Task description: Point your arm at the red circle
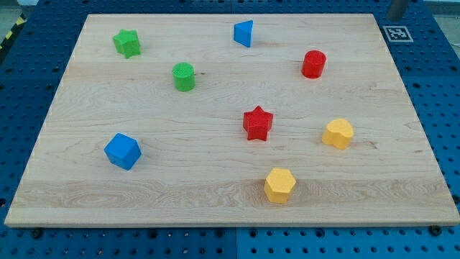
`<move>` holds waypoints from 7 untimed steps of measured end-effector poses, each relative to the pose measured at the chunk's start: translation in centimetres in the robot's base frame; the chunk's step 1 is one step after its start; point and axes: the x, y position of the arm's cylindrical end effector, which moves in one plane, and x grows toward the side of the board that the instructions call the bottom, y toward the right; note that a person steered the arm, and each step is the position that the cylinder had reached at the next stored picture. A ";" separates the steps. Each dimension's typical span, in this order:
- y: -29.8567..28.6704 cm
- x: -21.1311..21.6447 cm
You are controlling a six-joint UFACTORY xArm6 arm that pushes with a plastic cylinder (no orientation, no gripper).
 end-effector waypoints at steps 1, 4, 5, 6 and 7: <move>-0.3 0.0; -0.2 0.0; -0.5 0.1; -0.8 6.9; -1.0 13.4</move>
